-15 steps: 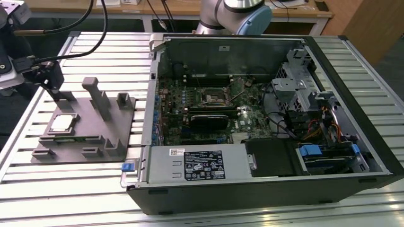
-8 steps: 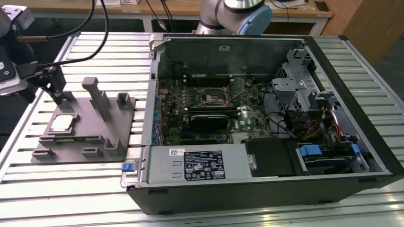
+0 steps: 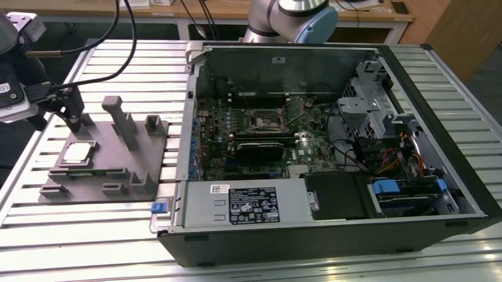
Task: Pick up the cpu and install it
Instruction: 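Pick up the cpu and move it towards the insertion slot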
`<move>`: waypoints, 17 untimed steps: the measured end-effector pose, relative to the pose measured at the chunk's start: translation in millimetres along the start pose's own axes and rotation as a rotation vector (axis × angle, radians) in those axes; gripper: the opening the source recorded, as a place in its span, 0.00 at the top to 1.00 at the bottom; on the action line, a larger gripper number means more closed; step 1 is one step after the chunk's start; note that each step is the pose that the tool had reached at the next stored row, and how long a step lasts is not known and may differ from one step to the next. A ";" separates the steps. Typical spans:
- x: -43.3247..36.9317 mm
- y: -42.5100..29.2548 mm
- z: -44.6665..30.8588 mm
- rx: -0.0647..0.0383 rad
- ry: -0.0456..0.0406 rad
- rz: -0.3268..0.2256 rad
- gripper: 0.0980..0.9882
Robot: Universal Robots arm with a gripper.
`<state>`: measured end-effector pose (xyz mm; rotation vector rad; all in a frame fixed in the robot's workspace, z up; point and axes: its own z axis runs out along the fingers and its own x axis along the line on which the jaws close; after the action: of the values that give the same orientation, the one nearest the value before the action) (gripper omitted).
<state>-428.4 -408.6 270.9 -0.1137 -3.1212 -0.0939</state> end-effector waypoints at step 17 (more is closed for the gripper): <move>-0.1 -0.4 7.1 -0.002 0.0000 0.000 0.37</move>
<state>-428.4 -408.6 263.8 -0.1138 -3.1211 -0.0973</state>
